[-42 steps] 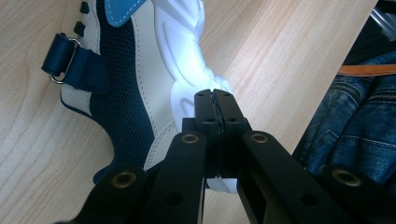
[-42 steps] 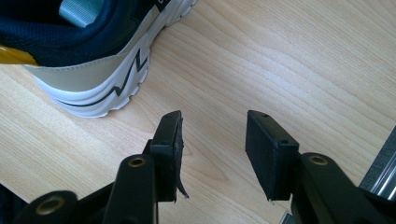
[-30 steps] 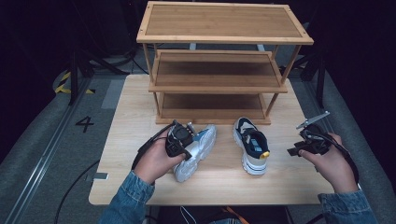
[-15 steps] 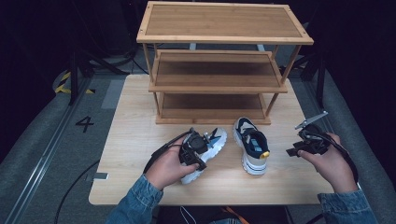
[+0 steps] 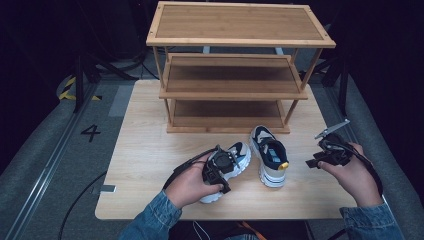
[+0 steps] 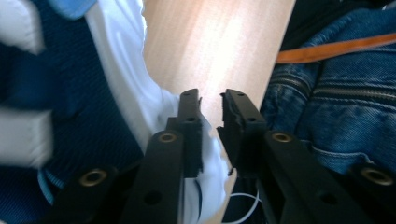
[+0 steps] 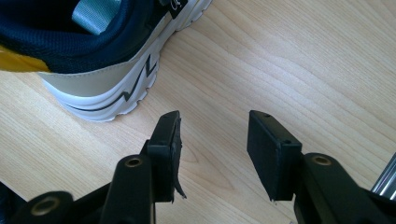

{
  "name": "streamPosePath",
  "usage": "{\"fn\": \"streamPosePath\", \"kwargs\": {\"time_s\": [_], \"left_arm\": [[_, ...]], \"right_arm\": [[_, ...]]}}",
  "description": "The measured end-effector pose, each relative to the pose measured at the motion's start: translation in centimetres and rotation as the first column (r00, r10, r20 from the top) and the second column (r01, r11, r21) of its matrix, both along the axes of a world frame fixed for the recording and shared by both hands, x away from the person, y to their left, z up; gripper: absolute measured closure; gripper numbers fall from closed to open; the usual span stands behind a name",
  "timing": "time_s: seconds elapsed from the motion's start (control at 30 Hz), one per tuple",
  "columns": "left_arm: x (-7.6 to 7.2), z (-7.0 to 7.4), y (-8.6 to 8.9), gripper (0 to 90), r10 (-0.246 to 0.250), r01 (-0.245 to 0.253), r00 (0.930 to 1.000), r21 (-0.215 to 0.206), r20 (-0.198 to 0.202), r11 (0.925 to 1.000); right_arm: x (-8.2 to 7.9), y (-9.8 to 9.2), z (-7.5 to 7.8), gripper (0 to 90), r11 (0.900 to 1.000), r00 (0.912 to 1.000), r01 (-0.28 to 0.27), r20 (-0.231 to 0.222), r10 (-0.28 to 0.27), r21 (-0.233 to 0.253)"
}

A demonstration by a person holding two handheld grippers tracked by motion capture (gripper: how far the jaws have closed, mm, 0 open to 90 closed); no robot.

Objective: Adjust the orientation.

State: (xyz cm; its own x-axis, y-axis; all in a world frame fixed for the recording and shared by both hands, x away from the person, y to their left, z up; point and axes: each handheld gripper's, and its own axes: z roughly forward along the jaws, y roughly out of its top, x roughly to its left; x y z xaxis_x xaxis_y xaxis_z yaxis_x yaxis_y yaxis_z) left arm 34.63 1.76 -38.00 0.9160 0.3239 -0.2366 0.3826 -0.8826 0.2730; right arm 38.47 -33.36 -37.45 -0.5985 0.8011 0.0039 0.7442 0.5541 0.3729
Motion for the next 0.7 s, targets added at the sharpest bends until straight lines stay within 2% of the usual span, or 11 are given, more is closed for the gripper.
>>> {"fn": "streamPosePath", "kwargs": {"time_s": [0.07,0.1,0.17,0.2,0.23,0.3,0.33,0.43,0.53,0.63,0.7], "left_arm": [[-0.5,0.8,-0.1,76.1,-0.031,0.031,0.9994,-0.044,-0.015,0.9986],[-0.9,1.4,-0.1,74.5,-0.038,0.038,0.9993,-0.058,-0.005,0.9976],[-1.4,2.6,0.2,70.6,-0.023,0.027,0.9986,-0.089,0.047,0.9957],[-1.4,2.6,0.2,70.1,-0.023,0.027,0.9986,-0.089,0.047,0.9957],[-1.4,3.5,0.8,69.3,0.009,0.001,0.9967,-0.12,0.081,0.9928],[-1.0,4.1,1.5,65.3,0.069,-0.054,0.9898,-0.124,0.125,0.9908],[-1.0,4.1,1.5,63.3,0.069,-0.054,0.9898,-0.124,0.125,0.9908],[-0.2,4.0,2.4,58.4,0.155,-0.135,0.9755,-0.131,0.156,0.9821],[0.8,3.0,2.6,50.8,0.199,-0.184,0.9644,-0.097,0.174,0.9781],[1.6,1.7,2.3,48.2,0.219,-0.211,0.9616,-0.066,0.165,0.9753],[2.3,0.8,2.1,48.9,0.226,-0.219,0.9632,-0.06,0.146,0.9739]], "right_arm": [[0.0,0.0,0.0,55.5,1.0,1.0,0.0,0.001,0.0,0.0],[0.0,0.0,0.0,55.4,1.0,1.0,0.0,0.002,0.0,-0.001],[0.0,-0.1,0.0,55.3,1.0,1.0,0.0,0.003,0.0,-0.001],[0.0,-0.1,0.0,55.3,1.0,1.0,0.0,0.003,0.0,-0.001],[0.0,-0.1,0.0,55.2,1.0,1.0,0.001,0.005,-0.001,-0.001],[0.0,-0.1,0.1,55.1,1.0,1.0,0.001,0.006,-0.001,-0.001],[0.0,-0.1,0.1,55.1,1.0,1.0,0.001,0.006,-0.001,-0.001],[0.0,0.0,0.1,54.8,1.0,1.0,0.001,0.005,-0.001,-0.002],[0.0,0.1,0.0,54.4,1.0,1.0,0.001,0.007,-0.001,-0.004],[-0.1,0.0,-0.1,54.0,1.0,1.0,0.003,0.007,-0.003,-0.006],[-0.1,-0.1,-0.1,53.8,1.0,1.0,0.005,0.005,-0.004,-0.008]]}}
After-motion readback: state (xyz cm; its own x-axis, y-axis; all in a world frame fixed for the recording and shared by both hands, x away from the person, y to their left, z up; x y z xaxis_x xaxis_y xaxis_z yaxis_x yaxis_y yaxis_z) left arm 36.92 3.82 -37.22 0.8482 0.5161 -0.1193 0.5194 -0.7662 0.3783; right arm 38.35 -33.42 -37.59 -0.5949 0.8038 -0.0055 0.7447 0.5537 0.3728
